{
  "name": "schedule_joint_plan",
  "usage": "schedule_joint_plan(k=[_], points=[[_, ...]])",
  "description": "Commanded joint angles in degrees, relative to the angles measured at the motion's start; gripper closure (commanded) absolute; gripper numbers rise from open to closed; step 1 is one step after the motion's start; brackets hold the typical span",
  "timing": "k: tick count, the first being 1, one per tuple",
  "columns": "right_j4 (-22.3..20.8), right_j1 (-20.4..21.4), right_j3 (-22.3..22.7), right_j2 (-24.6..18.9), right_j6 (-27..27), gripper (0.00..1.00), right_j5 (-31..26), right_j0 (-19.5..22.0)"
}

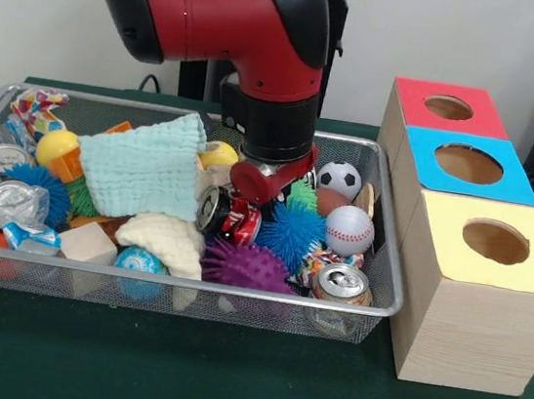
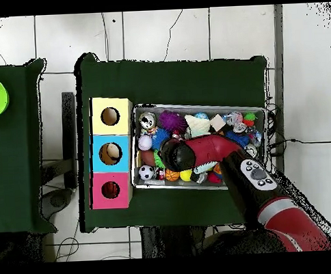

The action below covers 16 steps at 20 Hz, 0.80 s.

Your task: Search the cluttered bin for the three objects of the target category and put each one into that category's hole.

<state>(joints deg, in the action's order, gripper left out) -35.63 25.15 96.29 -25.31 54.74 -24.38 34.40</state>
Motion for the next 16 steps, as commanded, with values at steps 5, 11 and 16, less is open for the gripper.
schedule_joint_plan(k=[5,11,16], points=[[-1.68,-2.63,0.56,-5.18,0.60,1.00,1.46,5.43],[-3.14,0.22,1.43,-5.04,-2.01,1.00,-1.01,6.25],[-2.48,3.79,3.47,-6.25,-6.15,1.00,-5.83,8.62]])
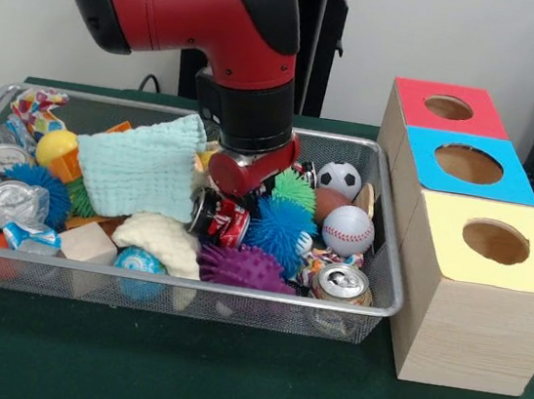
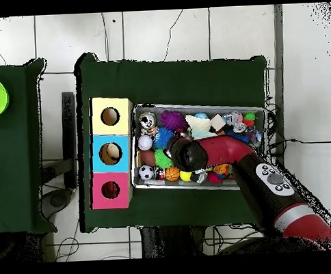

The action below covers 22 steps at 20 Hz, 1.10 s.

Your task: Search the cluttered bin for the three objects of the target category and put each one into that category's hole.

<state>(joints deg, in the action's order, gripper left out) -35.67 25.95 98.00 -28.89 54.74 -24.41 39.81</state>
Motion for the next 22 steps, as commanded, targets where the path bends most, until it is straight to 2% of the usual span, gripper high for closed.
schedule_joint_plan(k=[1,6,10,14,20,22], points=[[-2.16,3.88,2.23,-2.95,-6.99,1.00,-6.99,3.82],[-2.37,5.27,2.17,-4.58,-10.72,1.00,-10.16,6.47],[-3.04,4.85,0.80,-6.55,-14.34,1.00,-12.46,8.89],[-3.44,4.72,-0.14,-7.92,-15.93,1.00,-14.26,10.70],[-4.69,5.87,-1.68,-7.88,-14.34,1.00,-15.25,11.77],[-4.93,5.91,-2.19,-8.51,-15.72,1.00,-16.35,12.24]])
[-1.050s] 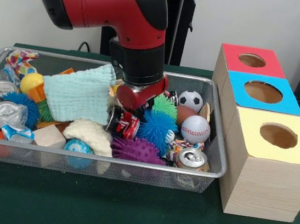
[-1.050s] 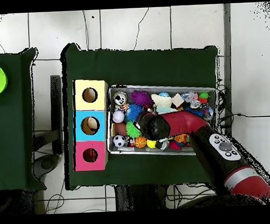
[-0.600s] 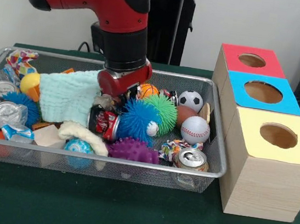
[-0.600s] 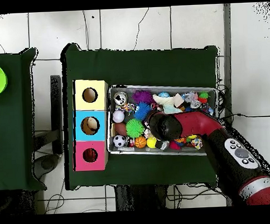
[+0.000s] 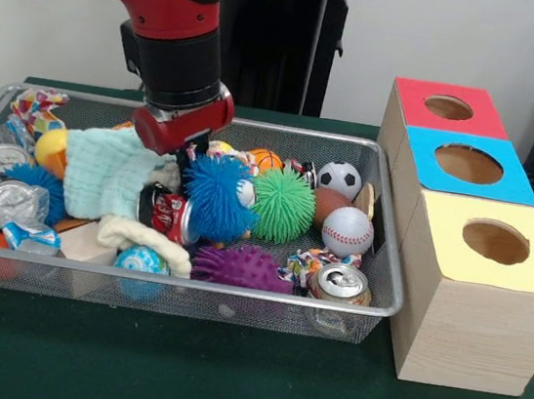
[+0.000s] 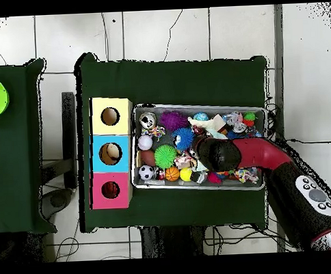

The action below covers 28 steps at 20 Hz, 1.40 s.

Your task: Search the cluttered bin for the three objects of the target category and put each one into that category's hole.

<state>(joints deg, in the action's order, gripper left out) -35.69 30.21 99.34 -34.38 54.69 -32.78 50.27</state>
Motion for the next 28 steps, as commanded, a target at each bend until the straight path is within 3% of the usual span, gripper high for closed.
schedule_joint_plan(k=[1,12,21,28], points=[[-5.21,1.72,-3.79,-3.16,-16.35,1.00,-8.47,1.80],[-10.74,2.48,-7.57,-3.47,-22.42,1.00,-12.87,1.25],[-11.66,6.15,-8.82,-2.53,-24.65,1.00,-22.83,-0.50],[-12.52,6.21,-9.74,-2.94,-26.35,1.00,-24.96,-0.51]])
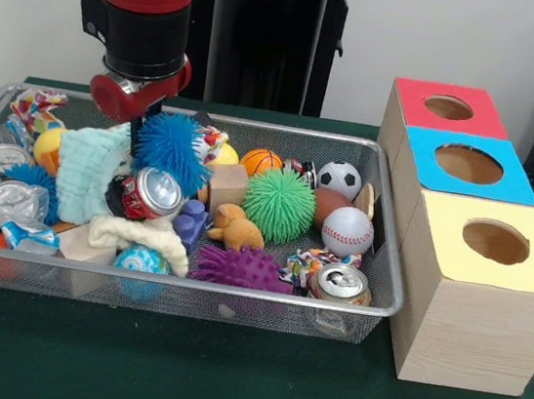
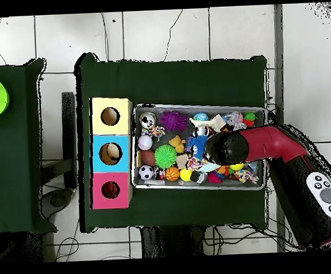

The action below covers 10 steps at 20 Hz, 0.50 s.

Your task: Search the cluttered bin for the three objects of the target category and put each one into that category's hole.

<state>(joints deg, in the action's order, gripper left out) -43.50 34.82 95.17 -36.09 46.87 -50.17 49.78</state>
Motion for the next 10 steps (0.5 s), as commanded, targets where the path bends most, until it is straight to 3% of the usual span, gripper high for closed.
schedule_joint_plan(k=[1,10], points=[[-4.79,1.75,-5.70,-1.22,-18.91,1.00,-7.87,-0.04],[-6.16,1.18,-8.03,-1.44,-22.75,1.00,-7.56,-0.25]])
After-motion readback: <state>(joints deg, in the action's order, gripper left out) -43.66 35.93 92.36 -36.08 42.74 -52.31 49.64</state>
